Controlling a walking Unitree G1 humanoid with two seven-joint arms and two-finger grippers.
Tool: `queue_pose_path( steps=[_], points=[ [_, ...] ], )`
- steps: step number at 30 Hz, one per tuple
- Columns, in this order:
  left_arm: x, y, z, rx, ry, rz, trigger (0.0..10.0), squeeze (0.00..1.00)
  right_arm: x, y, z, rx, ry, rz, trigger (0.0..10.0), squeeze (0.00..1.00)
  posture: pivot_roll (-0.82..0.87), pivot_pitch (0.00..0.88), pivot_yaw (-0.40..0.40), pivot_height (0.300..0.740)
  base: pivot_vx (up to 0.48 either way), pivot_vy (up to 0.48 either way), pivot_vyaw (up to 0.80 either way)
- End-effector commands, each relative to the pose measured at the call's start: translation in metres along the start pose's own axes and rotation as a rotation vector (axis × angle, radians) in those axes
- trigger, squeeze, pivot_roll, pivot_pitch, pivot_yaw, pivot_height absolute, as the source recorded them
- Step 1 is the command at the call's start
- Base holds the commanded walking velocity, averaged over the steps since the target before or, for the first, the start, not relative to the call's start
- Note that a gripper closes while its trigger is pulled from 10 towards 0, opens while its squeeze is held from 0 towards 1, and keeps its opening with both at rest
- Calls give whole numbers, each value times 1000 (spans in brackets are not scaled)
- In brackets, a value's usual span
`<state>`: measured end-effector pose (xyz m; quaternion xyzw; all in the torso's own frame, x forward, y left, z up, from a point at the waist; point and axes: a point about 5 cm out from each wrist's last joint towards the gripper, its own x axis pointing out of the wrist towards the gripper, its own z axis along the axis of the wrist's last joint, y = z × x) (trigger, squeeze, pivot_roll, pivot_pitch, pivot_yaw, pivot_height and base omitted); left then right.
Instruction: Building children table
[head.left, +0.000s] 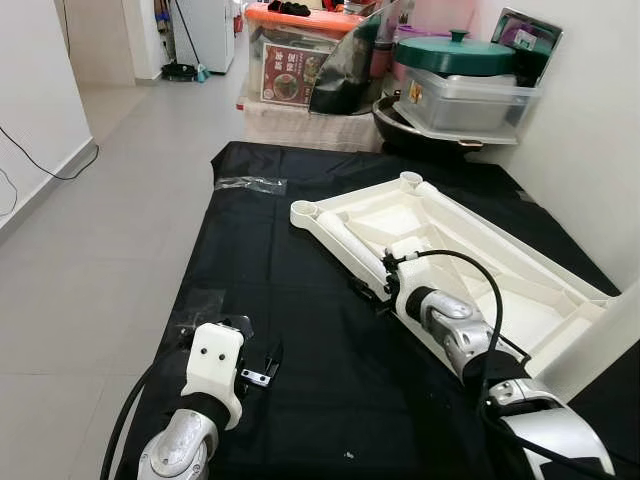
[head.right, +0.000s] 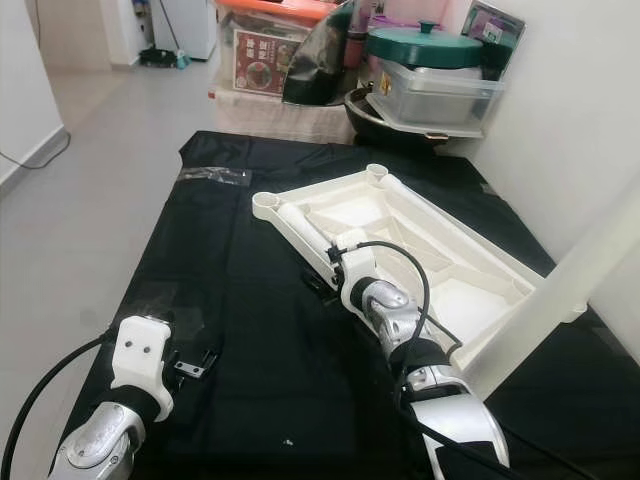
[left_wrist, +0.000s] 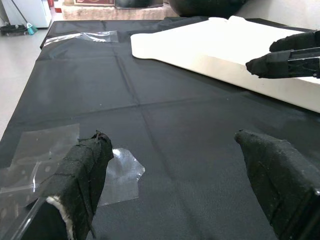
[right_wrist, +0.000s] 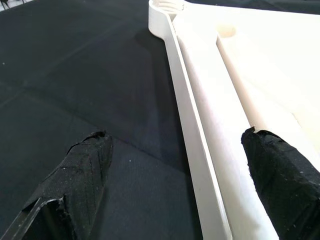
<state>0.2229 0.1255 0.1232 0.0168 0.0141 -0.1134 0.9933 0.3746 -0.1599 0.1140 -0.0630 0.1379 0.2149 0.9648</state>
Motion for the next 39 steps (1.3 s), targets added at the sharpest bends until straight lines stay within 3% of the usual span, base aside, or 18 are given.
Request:
queue_pose_path(
  steps=[1,8,21,24,28,34,35,36,37,39],
  points=[
    [3,-3,-2,-8,7,-2,10000,0,-4,-3,-11,-7,47,-2,10000,0,134,0,-156,740,0,0,0],
    [3,-2,-2,-5,6,-1,10000,0,-4,7,-29,-39,141,65,10000,0,135,0,-155,740,0,0,0],
    [2,-1,-3,-9,9,0,10000,0,-8,-2,-41,-6,234,5,10000,0,141,0,-156,740,0,0,0],
    [2,-1,-3,-8,9,1,10000,0,-10,-6,-45,44,266,-37,10000,0,145,0,-158,740,0,0,0],
    [2,-1,-4,-9,11,2,10000,0,-12,-11,-47,203,279,-112,10000,0,146,0,-159,740,0,0,0],
    [2,-1,-4,-9,12,2,10000,0,-11,-9,-48,190,263,-75,10000,0,145,0,-155,740,0,0,0],
    [2,-1,-4,-9,13,1,10000,0,-11,-5,-48,167,260,-39,9216,0,145,0,-155,740,0,0,0],
    [2,-1,-4,-9,13,1,10000,0,-11,-5,-48,167,260,-39,9216,0,145,0,-155,740,0,0,0],
    [2,-1,-4,-9,14,0,10000,0,-10,-2,-47,142,256,-1,4863,0,145,0,-155,740,0,0,0],
    [2,-1,-4,-9,14,0,10000,0,-10,-2,-47,142,256,-1,4863,0,145,0,-155,740,0,0,0]
  ],
)
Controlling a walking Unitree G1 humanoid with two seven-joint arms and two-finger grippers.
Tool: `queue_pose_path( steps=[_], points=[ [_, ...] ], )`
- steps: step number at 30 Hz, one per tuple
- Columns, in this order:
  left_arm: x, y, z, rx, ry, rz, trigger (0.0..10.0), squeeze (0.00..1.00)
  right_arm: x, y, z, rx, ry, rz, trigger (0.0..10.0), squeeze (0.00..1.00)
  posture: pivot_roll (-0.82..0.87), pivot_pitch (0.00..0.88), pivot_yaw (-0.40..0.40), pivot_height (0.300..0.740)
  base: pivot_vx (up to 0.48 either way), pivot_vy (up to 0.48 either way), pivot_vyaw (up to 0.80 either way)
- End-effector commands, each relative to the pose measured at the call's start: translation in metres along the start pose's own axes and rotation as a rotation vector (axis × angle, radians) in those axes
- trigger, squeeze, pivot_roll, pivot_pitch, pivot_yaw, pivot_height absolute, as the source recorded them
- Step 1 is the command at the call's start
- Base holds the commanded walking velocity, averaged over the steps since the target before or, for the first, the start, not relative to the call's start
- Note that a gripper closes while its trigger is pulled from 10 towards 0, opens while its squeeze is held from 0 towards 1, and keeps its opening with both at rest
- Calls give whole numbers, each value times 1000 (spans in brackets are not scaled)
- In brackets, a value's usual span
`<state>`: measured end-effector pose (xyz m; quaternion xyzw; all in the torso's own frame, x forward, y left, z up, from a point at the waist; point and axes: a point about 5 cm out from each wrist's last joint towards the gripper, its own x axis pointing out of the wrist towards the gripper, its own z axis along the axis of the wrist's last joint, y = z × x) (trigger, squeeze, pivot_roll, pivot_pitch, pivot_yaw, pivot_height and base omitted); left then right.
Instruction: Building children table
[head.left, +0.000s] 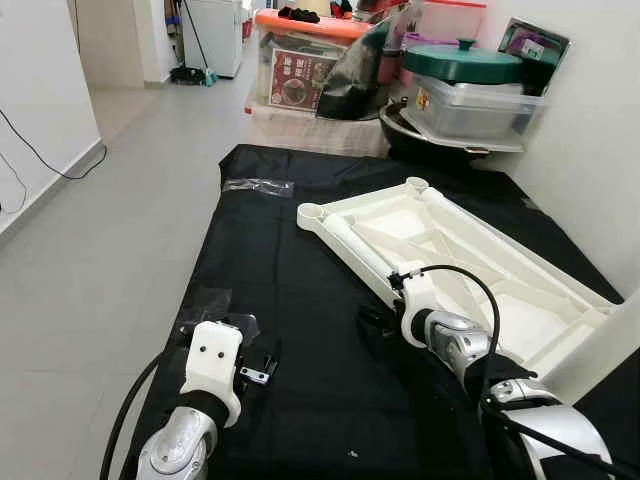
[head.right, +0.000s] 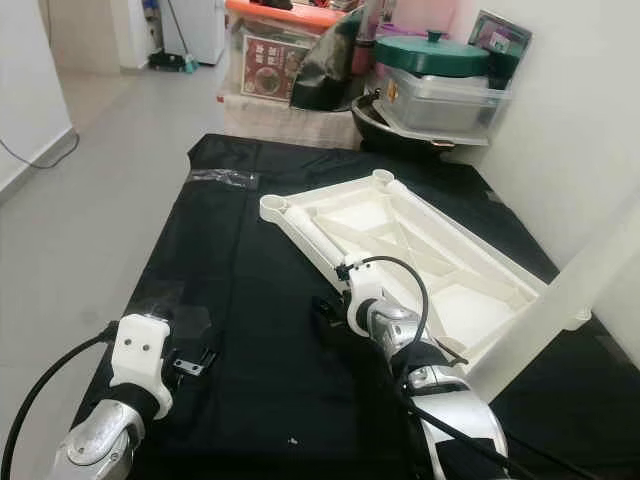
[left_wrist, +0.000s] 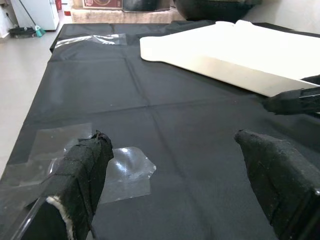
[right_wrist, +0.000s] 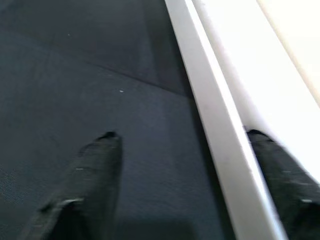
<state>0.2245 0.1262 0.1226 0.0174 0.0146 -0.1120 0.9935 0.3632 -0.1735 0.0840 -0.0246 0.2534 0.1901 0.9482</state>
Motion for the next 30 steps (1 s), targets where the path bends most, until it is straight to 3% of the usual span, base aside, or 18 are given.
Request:
queue_pose_path(
  steps=[1,6,7,8,10,17,20,21,23,24,30],
  points=[
    [1,-2,-4,-10,14,-4,10000,0,0,4,-13,-21,50,51,0,0,145,0,-155,740,0,0,0],
    [1,-2,-4,-10,14,-4,10000,0,0,9,-11,-98,62,128,0,0,150,0,-159,740,0,0,0],
    [1,-2,-4,-9,15,-3,10000,0,0,12,-10,-161,64,180,0,0,151,0,-162,740,0,0,0],
    [1,-2,-4,-9,15,-3,10000,0,0,12,-10,-161,64,180,0,0,151,0,-162,740,0,0,0],
    [0,-2,-4,-7,18,0,10000,0,-3,18,-7,-301,57,291,0,0,148,0,-163,740,0,0,0],
    [0,-2,-4,-6,21,-1,10000,0,-9,24,-9,-403,35,444,0,0,146,0,-161,740,0,0,0],
    [0,-2,-4,-6,22,-1,10000,0,-15,27,-13,-444,21,540,0,0,143,0,-157,740,0,0,0],
    [0,-2,-5,-7,23,-2,10000,0,-27,29,-19,-510,10,670,0,0,141,0,-156,740,0,0,0],
    [0,-2,-5,-7,23,-3,10000,0,-31,30,-21,-535,11,711,0,0,136,0,-155,740,0,0,0],
    [0,-2,-5,-7,25,-2,10000,0,-42,30,-25,-575,8,811,0,0,135,0,-153,740,0,0,0],
    [0,-2,-6,-7,26,-1,10000,0,-54,24,-34,-651,51,890,0,0,136,0,-149,740,0,0,0]
  ],
)
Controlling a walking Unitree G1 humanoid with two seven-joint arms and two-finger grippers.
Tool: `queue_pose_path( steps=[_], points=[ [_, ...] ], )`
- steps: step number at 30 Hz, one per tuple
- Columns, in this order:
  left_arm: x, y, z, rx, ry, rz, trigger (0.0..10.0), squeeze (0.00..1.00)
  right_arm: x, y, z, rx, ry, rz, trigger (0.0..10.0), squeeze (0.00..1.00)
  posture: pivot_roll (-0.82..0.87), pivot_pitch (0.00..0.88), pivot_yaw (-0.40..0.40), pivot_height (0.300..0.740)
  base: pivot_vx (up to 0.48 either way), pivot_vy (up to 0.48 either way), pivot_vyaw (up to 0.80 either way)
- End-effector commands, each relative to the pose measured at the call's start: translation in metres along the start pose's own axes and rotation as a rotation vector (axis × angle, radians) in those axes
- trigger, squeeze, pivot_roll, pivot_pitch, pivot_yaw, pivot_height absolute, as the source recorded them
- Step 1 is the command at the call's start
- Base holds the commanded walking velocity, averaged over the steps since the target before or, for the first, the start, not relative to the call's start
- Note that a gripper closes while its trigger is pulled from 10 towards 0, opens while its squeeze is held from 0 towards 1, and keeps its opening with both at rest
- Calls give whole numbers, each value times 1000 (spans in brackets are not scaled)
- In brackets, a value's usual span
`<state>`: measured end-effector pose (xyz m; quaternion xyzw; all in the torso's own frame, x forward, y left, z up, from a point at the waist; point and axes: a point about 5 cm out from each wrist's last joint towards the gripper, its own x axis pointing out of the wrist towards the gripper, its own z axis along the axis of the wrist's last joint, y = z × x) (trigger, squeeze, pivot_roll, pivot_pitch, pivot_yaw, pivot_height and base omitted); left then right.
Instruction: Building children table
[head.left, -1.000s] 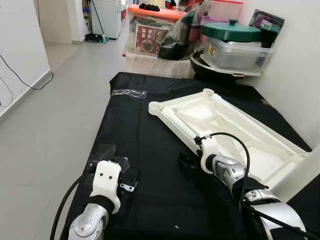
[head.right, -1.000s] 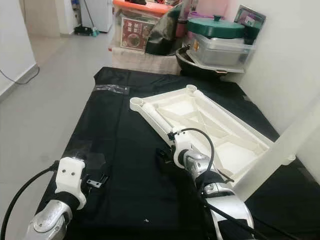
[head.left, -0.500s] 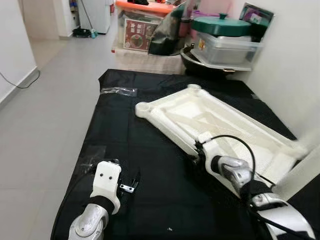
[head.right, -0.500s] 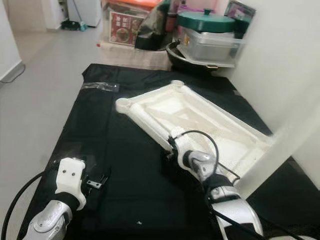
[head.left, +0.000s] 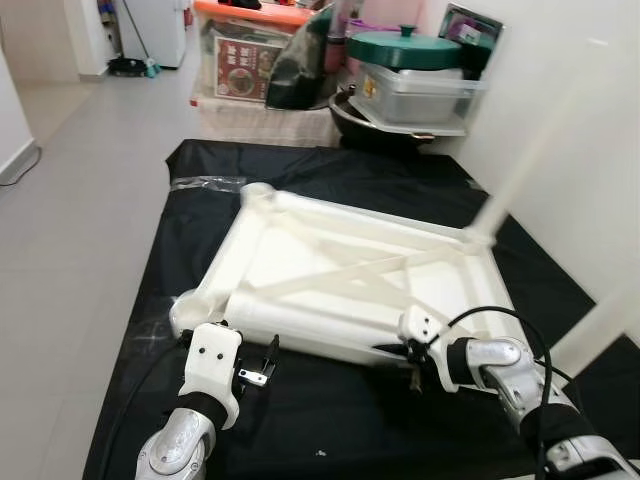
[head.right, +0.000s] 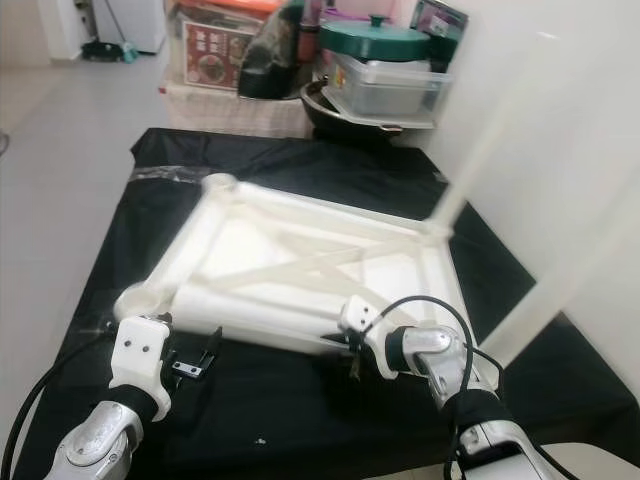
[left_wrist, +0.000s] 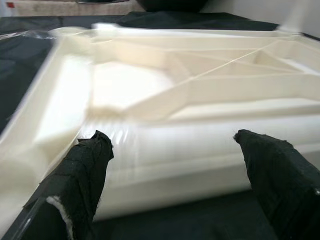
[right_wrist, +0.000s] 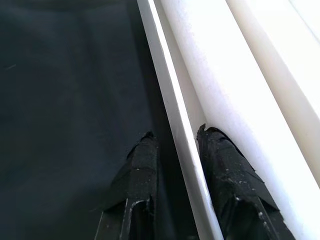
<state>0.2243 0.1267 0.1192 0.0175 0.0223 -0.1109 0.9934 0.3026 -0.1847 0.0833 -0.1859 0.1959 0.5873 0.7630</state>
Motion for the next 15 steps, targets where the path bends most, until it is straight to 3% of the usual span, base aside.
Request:
queue_pose_path(
  steps=[1,6,8,15],
  points=[
    [0,-2,-2,-5,11,-3,10000,0,3,9,-1,-110,58,139,0,0,136,0,-149,740,0,0,0],
    [0,-2,-3,-5,12,-3,10000,0,-5,3,-3,-154,112,117,0,0,138,0,-150,740,0,0,0],
    [1,-1,-3,-2,13,-2,10000,0,-16,-10,-1,-198,182,71,0,0,145,0,-150,740,0,0,0],
    [0,0,-4,4,11,0,10000,0,-32,-25,4,-262,276,-7,0,0,152,0,-155,740,0,0,0]
  ],
)
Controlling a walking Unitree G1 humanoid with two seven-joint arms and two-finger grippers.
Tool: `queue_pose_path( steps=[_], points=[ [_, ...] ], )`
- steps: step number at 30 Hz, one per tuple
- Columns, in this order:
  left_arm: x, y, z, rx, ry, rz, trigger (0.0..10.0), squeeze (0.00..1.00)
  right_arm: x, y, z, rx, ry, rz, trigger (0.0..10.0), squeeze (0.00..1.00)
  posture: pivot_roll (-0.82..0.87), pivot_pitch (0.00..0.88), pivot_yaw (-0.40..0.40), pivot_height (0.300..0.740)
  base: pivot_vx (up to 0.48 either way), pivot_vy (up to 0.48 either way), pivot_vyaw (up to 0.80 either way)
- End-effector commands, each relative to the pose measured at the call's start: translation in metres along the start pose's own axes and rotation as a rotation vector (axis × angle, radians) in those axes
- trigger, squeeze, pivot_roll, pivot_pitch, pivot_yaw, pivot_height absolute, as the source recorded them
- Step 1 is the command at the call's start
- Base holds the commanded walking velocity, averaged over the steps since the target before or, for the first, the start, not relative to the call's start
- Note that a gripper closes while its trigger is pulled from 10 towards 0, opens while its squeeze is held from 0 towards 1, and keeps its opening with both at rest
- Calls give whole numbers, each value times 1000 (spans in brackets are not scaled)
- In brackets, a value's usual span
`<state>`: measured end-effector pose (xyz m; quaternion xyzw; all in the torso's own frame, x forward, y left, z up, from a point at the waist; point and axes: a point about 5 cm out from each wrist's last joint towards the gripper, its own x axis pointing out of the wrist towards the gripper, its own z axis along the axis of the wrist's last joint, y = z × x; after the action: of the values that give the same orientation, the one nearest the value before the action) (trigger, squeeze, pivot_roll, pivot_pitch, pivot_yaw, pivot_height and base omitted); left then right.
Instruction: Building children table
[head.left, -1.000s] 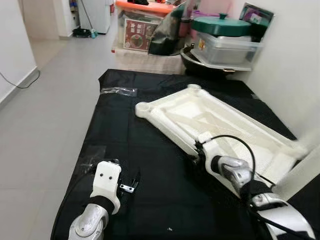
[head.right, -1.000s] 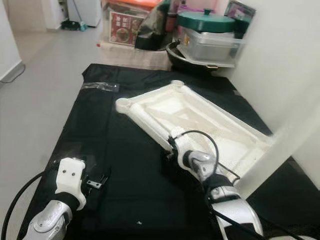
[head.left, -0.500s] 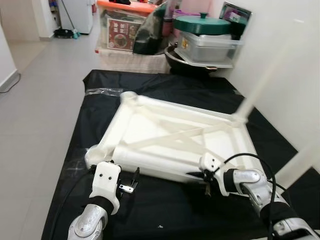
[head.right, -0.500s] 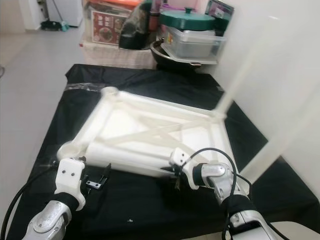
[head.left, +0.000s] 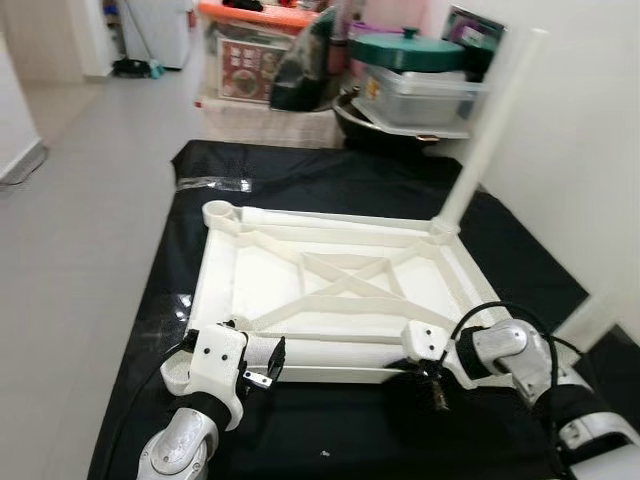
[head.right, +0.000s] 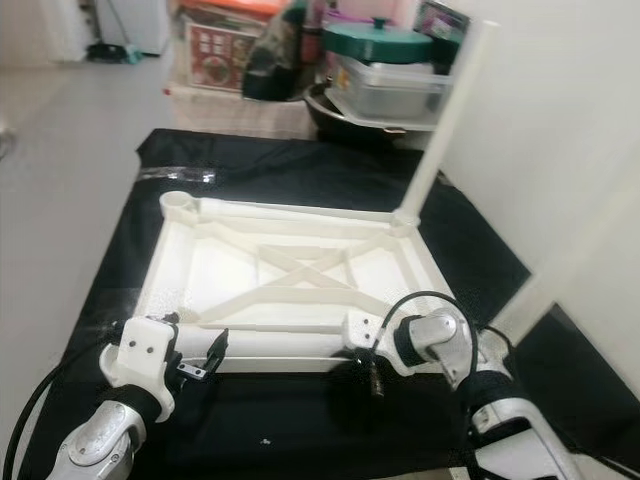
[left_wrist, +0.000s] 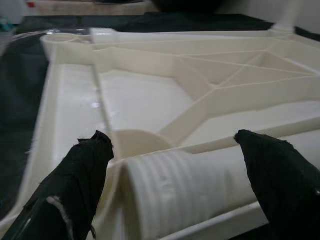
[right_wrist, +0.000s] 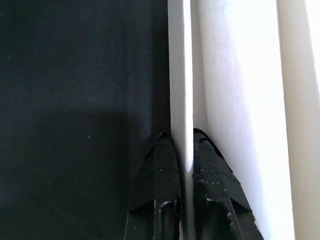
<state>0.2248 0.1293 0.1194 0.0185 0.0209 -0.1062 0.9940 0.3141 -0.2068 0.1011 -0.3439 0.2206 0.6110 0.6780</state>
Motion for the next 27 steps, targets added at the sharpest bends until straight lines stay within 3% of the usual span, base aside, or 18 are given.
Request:
queue_pose_path(
  steps=[1,3,4,7,8,15,21,24,27],
  points=[
    [0,-3,-4,4,11,-7,10000,0,-11,-10,-4,-6,54,-112,0,0,153,0,-156,740,0,0,0],
    [-1,-3,-4,6,9,-5,10000,0,-13,-16,-1,-7,58,-149,0,0,154,0,-157,740,0,0,0],
    [-1,-3,-4,8,6,-2,10000,0,-13,-20,2,-2,36,-186,10000,0,153,0,-158,740,0,0,0],
    [-1,-2,-2,16,-9,10,10000,0,-11,-23,6,14,0,-225,10000,0,154,0,-159,740,0,0,0],
    [-1,0,0,22,-27,24,10000,0,-11,-27,10,51,-49,-256,10000,1000,156,0,-159,740,0,0,0],
    [-1,5,3,35,-69,67,10000,0,-24,-39,25,114,-239,-300,10000,1000,156,0,-161,740,0,0,0],
    [-1,6,-1,33,-66,72,10000,0,-33,-41,28,126,-294,-300,10000,1000,160,0,-162,740,0,0,0],
    [-2,3,-6,29,-57,71,10000,0,-51,-45,35,143,-394,-294,10000,1000,159,0,-160,740,0,0,0],
    [-3,2,-8,26,-53,69,10000,0,-58,-45,39,142,-429,-271,10000,1000,156,0,-156,740,0,0,0]
  ],
)
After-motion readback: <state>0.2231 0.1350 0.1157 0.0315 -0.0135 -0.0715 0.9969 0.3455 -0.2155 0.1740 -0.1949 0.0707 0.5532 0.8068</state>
